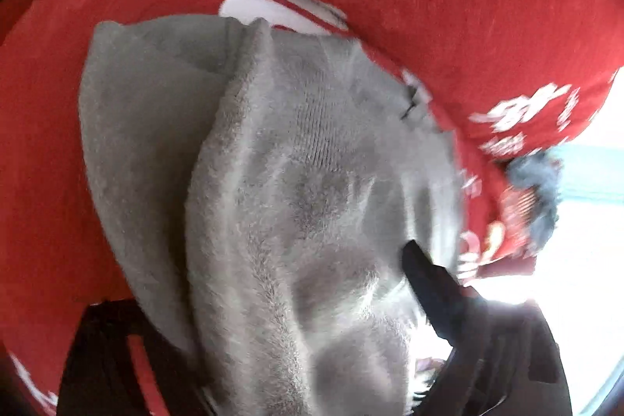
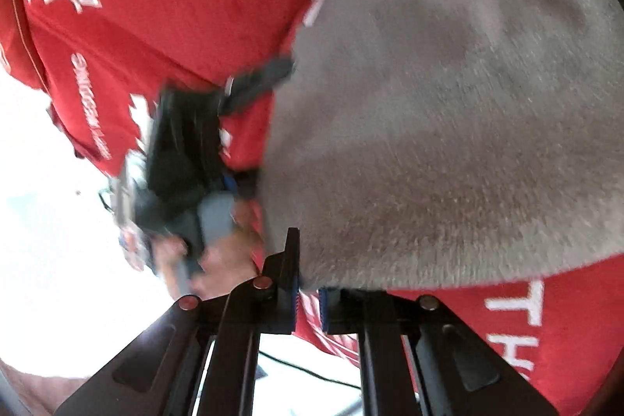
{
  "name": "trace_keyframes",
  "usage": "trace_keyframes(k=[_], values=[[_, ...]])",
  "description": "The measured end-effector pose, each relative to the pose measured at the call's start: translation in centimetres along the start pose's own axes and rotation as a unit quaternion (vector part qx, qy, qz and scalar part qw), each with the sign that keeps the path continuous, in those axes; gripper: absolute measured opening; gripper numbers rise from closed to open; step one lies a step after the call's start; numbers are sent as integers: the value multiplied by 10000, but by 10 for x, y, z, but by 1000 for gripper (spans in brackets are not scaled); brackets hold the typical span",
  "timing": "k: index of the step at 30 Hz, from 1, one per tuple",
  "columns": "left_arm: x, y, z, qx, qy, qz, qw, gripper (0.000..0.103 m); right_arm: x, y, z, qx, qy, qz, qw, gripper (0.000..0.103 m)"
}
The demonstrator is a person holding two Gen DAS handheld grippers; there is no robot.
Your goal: Fold small clothes
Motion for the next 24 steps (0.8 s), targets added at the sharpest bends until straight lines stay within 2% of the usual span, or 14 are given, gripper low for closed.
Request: trace_keyframes(k=[1,3,5,7,9,10,11,12,13,18,24], values=[[3,-3,0,-20,-84,-128,9999,83,1,-1,5,-183,93,223,9995,12],[9,-6,1,0,-260,-313,9992,82,3,-1,14,-452,277,643,9965,12],[13,-8,3,8,-432,-598,9973,74,6,6,21,-603,539,1094,9907,14],[17,-11,4,-4,-584,-904,9942,60,9,18,24,-518,732,1456,9853,24],[16,-9,5,21,-703,-1209,9902,45,14,31,21,-341,789,1683,9820,26],[15,-7,5,52,-718,-1245,9896,37,18,38,18,-230,774,1769,9809,26],[13,-4,5,119,-657,-1215,9903,32,22,43,14,-141,735,1822,9804,26],[9,1,6,173,-603,-1184,9910,20,25,47,9,-78,677,1837,9806,26],[7,6,5,261,-519,-1144,9917,18,27,50,3,-13,587,1837,9812,26],[21,24,10,674,-403,-927,9926,16,38,67,-8,120,484,1708,9840,26],[85,38,10,839,-606,-323,9941,16,56,90,-9,212,339,1592,9864,26]])
Point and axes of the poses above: each gripper's, at about its wrist camera, not at the fingertips, and y roughly against the way its jaws point, x to its right, z to its underside, the point moved 1 cm from there along -y, roughly the way its jaws point, and after that the axes turned 3 degrees about x, right-handed, at the moved point
